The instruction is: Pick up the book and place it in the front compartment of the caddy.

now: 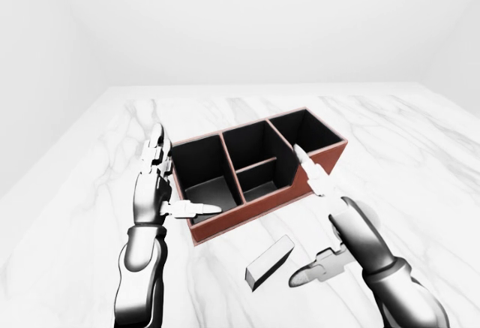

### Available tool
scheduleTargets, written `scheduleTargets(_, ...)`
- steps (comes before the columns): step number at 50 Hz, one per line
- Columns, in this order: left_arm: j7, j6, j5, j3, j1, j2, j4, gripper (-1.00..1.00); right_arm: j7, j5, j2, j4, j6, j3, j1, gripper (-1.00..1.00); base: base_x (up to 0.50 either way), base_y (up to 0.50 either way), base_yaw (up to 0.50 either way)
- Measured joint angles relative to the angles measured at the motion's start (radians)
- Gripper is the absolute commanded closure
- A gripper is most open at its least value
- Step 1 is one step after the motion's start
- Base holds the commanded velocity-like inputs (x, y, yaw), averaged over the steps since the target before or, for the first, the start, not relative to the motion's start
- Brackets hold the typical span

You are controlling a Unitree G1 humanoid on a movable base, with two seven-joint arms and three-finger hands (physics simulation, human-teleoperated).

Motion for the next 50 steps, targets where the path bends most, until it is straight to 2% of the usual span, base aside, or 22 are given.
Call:
scheduleTargets(18,0.000,0.000,-0.001,0.001,0.000,0.000,-0.004,-1.00,-0.045,-0.075,-0.003,0.036,-0.089,0.020,0.030,-1.00,0.00,0.00,0.00)
scheduleTargets(25,0.000,0.000,-0.001,0.001,-0.001,0.000,-0.006,-1.00,-0.053,-0.102,-0.004,0.034,-0.104,0.032,0.035,-1.00,0.00,0.00,0.00)
scheduleTargets(39,0.001,0.000,-0.001,0.001,-0.001,0.000,-0.005,-1.00,-0.080,-0.146,-0.013,0.049,-0.158,0.052,0.053,-1.00,0.00,0.00,0.00)
scheduleTargets(50,0.000,0.000,-0.001,0.001,0.000,0.000,-0.007,-1.00,-0.101,-0.180,-0.021,0.068,-0.158,0.068,0.067,-1.00,0.00,0.00,0.00)
